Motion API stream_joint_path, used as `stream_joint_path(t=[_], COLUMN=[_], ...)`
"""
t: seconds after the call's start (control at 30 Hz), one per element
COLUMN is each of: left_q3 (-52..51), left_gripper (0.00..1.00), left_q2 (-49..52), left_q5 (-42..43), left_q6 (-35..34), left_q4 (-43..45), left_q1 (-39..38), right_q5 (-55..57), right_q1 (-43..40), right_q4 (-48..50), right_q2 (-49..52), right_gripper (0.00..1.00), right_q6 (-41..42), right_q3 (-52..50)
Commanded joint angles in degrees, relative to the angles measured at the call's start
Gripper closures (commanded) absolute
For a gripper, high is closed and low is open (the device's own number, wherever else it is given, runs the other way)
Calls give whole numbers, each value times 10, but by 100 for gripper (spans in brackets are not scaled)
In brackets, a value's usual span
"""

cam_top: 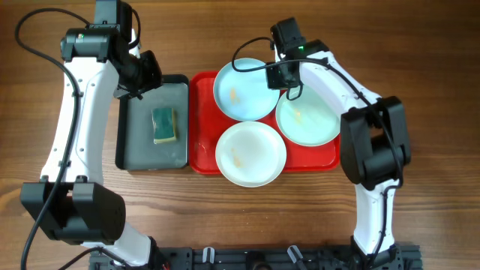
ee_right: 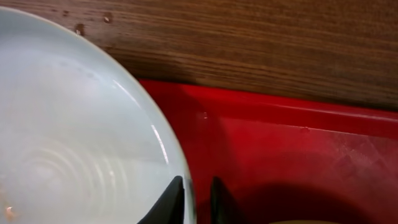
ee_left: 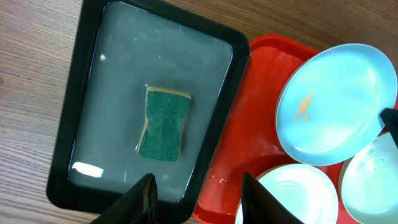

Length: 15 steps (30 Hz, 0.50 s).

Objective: Clean dirty plates on tray and stack at the side
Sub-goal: 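Lower the left gripper into the black tray and grasp the sponge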

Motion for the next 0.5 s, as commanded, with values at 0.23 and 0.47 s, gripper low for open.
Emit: stream_joint_path(t=[0.23,0.47], left_q3=[-6,-20], left_gripper=[62,60], left_q2=[-1,-1], left_q5=[-8,-34], left_q6=[-1,-1], left_q4=[-3,-10], left_q1=[0,0], right_q5=[23,23], right_q1=[3,3], right_q4=[-7,-10], right_q2=[14,14], right_gripper=[96,96], right_q6=[-2,-1], right_q3=[-4,-4])
